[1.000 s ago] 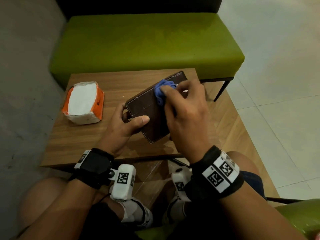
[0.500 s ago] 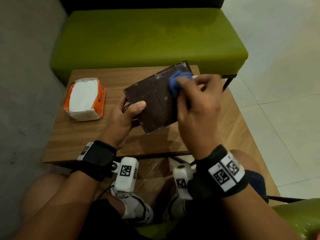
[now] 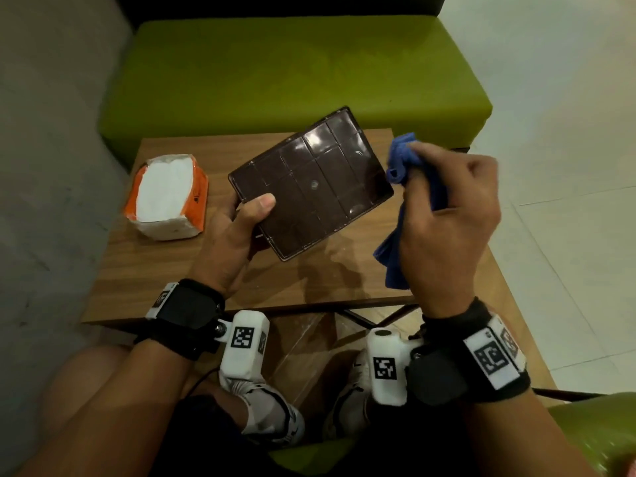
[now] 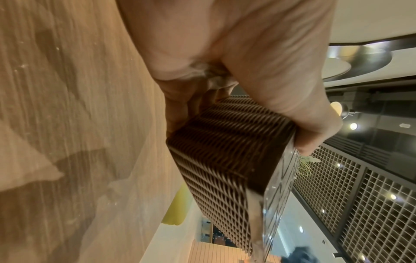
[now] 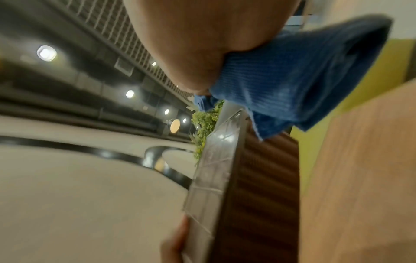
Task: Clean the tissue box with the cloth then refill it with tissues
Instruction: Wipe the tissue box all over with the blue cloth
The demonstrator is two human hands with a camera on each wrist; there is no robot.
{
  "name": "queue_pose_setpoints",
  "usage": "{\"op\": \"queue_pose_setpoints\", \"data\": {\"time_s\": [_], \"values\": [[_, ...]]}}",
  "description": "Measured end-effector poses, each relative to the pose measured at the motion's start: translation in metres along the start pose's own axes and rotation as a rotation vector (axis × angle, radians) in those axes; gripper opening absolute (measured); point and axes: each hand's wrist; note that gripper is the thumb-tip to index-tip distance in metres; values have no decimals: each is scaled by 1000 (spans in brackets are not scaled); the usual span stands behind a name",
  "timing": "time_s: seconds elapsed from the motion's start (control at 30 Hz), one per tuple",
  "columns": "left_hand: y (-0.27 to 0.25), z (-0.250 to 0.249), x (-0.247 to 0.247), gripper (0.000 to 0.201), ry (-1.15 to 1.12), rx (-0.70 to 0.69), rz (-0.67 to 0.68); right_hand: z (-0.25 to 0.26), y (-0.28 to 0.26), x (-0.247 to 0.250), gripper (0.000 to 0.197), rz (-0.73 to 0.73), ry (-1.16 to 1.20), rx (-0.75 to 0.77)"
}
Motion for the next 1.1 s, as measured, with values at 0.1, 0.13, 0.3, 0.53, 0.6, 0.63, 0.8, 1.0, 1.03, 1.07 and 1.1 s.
{"op": "queue_pose_setpoints", "data": {"time_s": [0.1,0.13,0.3,0.53,0.6,0.63,0.8,1.0,1.03,1.07,1.1], "values": [[-1,1,-3,70,-16,-11,-15,0,-16,-4,20,85,-127,87],[-1,1,-5,69,-25,-14,-27,2,-24,-5,20,97,-151,109],[1,-1,-6,75,-77,-7,-51,9,-48,-9,19,277,-226,299],[9,-3,-3,76,-53,-18,-29,24,-50,-13,23,297,-215,268],[9,-1,-1,79,-60,-13,-31,23,-56,-12,23,416,-233,361],[9,1,0,80,-61,-10,-30,19,-51,-13,22,401,-232,348],[10,2,-2,80,-57,-13,-20,29,-47,-16,19,307,-210,266],[9,2,-3,78,-43,-19,-28,23,-39,-16,20,266,-189,244],[9,1,-3,78,-37,-20,-30,26,-38,-16,20,242,-184,220],[9,0,-3,78,-38,-20,-28,30,-42,-16,19,271,-196,238],[8,-1,-2,79,-44,-16,-26,33,-47,-14,18,333,-212,283]]}}
Point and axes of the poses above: each hand's wrist, its own y-axis towards the middle knuckle, its own x-axis out of the back of the hand, z = x × y, and after that the axes turned 9 degrees about -y, right-handed
